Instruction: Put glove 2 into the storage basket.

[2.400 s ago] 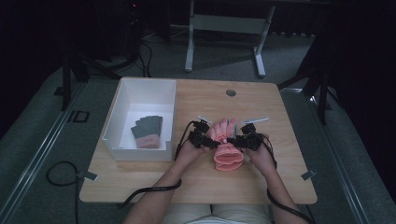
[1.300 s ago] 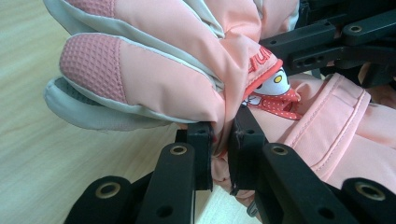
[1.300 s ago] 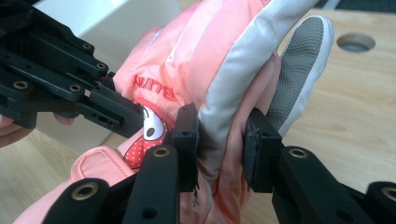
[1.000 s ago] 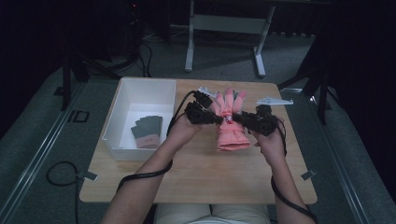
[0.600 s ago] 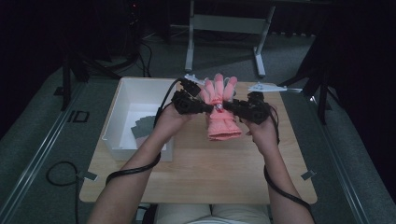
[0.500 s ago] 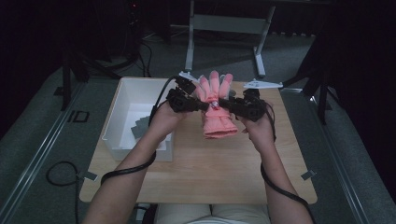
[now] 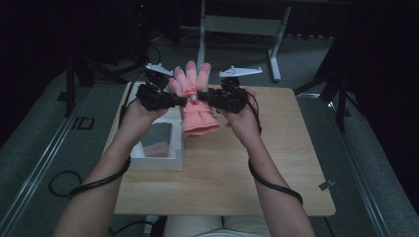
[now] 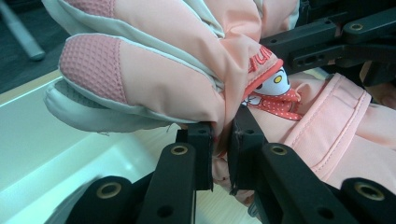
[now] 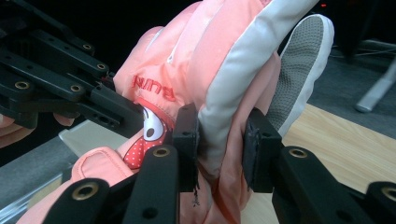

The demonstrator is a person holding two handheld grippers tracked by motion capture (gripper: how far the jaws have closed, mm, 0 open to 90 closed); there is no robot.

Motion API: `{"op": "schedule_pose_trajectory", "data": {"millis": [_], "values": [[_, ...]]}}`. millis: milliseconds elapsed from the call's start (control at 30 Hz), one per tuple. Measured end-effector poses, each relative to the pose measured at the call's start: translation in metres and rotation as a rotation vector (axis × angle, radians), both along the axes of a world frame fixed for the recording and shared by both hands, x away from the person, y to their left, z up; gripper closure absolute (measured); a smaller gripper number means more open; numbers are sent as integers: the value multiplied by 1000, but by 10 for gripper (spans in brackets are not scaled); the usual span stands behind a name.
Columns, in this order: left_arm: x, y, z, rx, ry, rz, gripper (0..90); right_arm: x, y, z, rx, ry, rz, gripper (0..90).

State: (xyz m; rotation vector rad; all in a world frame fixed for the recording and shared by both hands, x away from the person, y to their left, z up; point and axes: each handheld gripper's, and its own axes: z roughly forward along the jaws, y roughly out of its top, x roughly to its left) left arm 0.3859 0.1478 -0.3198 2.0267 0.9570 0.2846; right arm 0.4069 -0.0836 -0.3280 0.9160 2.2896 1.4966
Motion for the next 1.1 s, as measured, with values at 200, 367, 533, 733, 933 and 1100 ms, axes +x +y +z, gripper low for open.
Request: {"op": "schedule_pose_trajectory", "data": {"millis": [200,367,533,733,933,1100], "values": [[-12,39,-3,5,-4,63,811,6,32,-2,11,17,71,701],[-15,67,-13,11,13,111,810,11,67,-11,0,31,114,701],[-9,95,-38,9,61,149,811,22,101,-32,-34,69,139,701],[6,108,-72,5,137,163,810,35,121,-61,-86,127,130,702],[17,114,-105,28,217,173,810,46,134,-95,-146,203,111,703],[20,118,-117,53,269,182,808,48,146,-107,-194,254,93,703]]}}
